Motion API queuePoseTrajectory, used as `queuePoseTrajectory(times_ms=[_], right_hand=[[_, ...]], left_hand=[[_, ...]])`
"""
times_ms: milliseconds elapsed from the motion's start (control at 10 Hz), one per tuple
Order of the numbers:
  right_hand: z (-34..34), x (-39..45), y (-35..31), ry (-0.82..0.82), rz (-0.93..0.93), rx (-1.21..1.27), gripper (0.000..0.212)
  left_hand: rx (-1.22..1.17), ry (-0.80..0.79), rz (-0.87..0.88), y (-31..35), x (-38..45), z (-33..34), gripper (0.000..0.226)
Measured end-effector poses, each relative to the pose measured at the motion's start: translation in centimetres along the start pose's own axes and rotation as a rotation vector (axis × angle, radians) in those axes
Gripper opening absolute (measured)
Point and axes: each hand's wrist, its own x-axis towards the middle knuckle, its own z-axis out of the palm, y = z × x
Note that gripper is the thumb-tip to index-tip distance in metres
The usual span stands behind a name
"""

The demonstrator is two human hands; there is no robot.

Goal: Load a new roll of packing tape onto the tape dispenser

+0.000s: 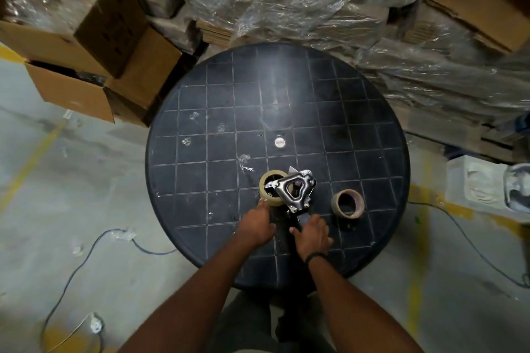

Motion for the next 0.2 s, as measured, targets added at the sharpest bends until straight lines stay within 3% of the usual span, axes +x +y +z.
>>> queuePoseTrajectory(times_ms=[100, 200], right_hand=[[0.08, -0.25, -0.08, -0.066, 0.048, 0.049, 0.064], [-0.12, 0.17, 0.17, -0.152, 0.08, 0.068, 0.065]], left_hand=[[0.02, 0.004, 0.05, -0.56, -0.29, -0.35, 0.064], [0.029, 0.035, 0.101, 0.18, -1.04, -0.75, 0.084]])
